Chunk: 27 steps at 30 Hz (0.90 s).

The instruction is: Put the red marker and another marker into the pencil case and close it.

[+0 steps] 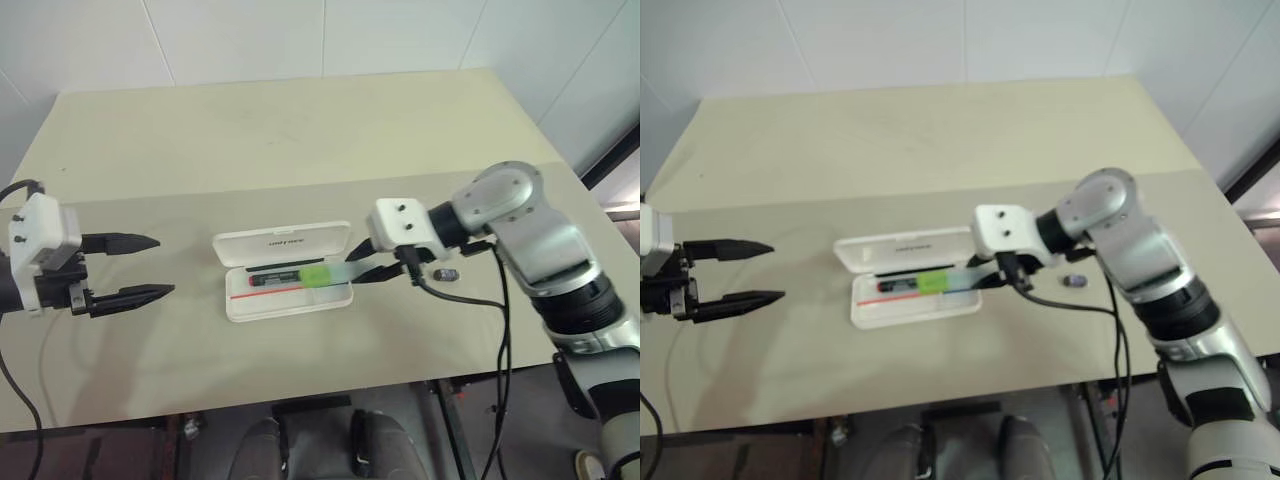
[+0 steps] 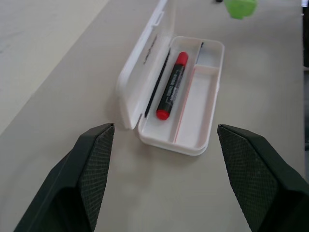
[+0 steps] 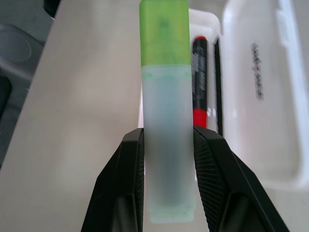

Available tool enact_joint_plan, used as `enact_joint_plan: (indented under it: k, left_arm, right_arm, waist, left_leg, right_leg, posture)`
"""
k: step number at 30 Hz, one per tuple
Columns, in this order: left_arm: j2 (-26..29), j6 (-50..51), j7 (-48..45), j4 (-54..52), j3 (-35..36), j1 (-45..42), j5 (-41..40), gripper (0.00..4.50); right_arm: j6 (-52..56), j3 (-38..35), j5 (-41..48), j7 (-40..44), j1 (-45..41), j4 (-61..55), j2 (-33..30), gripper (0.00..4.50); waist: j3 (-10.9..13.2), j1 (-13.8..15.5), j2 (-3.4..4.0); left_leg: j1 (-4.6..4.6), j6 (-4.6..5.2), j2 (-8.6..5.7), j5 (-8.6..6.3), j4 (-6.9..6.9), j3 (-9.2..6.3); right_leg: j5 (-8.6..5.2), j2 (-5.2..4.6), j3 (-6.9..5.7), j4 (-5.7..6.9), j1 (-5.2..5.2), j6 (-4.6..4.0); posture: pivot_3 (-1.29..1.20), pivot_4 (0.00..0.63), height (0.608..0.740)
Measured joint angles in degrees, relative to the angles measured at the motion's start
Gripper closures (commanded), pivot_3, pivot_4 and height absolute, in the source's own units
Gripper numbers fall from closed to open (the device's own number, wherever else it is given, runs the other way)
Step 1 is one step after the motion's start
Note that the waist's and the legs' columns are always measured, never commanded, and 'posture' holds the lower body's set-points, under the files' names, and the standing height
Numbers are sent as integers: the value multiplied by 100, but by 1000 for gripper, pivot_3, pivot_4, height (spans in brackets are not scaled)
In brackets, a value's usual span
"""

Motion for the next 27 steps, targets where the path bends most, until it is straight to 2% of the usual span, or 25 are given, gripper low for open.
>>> enact_joint_plan:
  k: [9,18,22,27]
  left_arm:
    - [-42,-515,-59,385,52,6,66,848]
    - [114,-137,-340,83,-2,-48,-353,848]
    - [361,-89,-591,151,138,-25,-354,848]
    - [367,-89,-598,157,192,-28,-348,848]
  right_arm:
    - [338,611,-153,-680,-187,-32,990,3394]
    - [340,796,-285,-1028,-357,465,1394,3394]
    - [328,831,-377,-1202,-400,694,1632,3394]
    - [328,976,-396,-1283,-399,786,1832,3394]
  waist:
    - [-8,2,-14]
    - [-17,-15,-28]
    - [-17,-21,-29]
    - [-17,-21,-29]
  left_leg:
    - [-3,1,1,-1,0,19]
    - [-2,-4,14,-5,-2,49]
    - [4,-11,30,-9,-2,75]
    - [5,-11,33,-14,0,84]
  right_leg:
    - [-2,-4,13,25,-27,-4]
    - [-6,2,30,43,-50,-11]
    - [-10,18,49,54,-63,-18]
    - [-10,21,61,55,-67,-18]
  posture:
    - [0,150,740]
    - [0,150,740]
    - [0,150,740]
    - [0,150,740]
